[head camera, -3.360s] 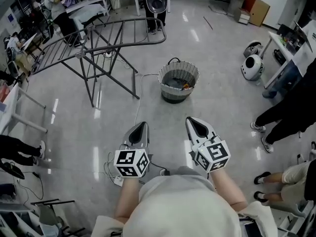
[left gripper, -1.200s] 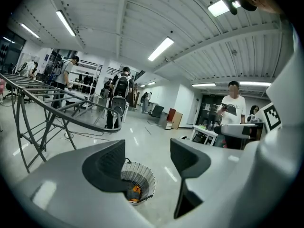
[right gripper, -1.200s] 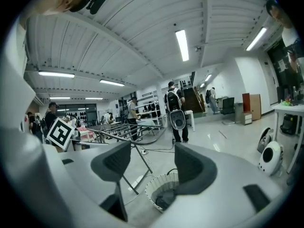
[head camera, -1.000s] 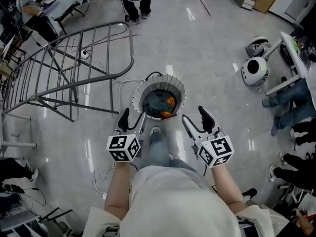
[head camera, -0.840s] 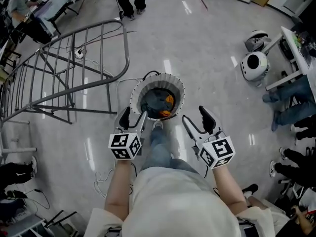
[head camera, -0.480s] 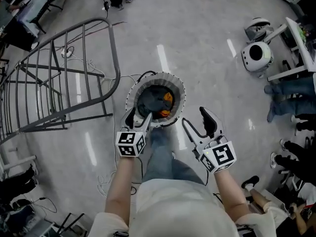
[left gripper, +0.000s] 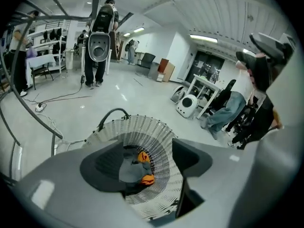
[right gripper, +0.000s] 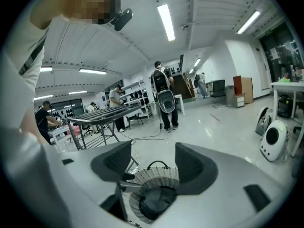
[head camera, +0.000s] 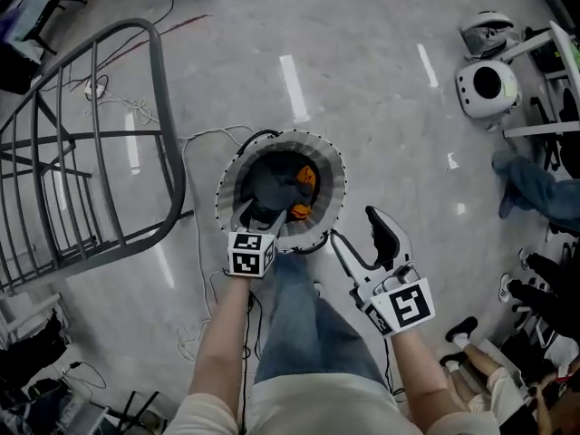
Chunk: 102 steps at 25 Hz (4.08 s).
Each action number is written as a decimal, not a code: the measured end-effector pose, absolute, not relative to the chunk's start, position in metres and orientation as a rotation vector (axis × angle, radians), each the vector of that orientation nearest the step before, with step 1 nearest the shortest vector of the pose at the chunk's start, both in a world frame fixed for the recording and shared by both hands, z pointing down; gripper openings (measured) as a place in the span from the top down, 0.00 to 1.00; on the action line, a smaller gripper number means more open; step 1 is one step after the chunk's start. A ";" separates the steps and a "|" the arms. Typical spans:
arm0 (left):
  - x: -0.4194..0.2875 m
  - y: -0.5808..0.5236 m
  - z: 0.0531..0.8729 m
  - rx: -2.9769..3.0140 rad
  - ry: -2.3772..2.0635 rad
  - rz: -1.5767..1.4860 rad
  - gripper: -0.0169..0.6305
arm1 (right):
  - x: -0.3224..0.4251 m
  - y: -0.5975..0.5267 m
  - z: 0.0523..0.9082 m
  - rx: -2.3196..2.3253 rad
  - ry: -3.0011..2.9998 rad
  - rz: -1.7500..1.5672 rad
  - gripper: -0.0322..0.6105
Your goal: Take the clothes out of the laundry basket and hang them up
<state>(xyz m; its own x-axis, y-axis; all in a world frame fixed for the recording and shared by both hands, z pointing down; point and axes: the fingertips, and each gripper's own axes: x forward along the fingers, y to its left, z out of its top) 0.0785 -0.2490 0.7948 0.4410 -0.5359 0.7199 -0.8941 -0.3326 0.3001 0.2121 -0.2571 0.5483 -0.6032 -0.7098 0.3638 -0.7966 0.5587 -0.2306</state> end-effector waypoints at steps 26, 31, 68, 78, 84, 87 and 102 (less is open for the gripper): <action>0.075 -0.235 1.105 1.822 -0.901 1.263 0.46 | 0.240 -0.257 0.734 1.326 -2.421 0.769 0.51; 0.066 -0.235 1.123 1.793 -0.938 1.324 0.59 | 0.242 -0.253 0.744 1.337 -2.422 0.785 0.51; 0.096 -0.230 0.666 2.057 -1.323 0.561 0.95 | 0.249 -0.120 0.533 1.249 -2.524 0.540 0.53; 0.109 -0.213 0.505 2.149 -1.400 0.283 0.95 | 0.255 -0.061 0.488 1.177 -2.560 0.491 0.54; 0.109 -0.207 0.404 2.227 -1.457 0.122 0.95 | 0.265 -0.038 0.465 1.160 -2.584 0.429 0.54; 0.113 -0.204 0.348 2.278 -1.477 0.047 0.95 | 0.268 -0.032 0.453 1.154 -2.595 0.395 0.54; 0.140 -0.167 0.079 2.630 -1.520 -0.160 0.95 | 0.264 -0.024 0.443 1.096 -2.578 0.408 0.54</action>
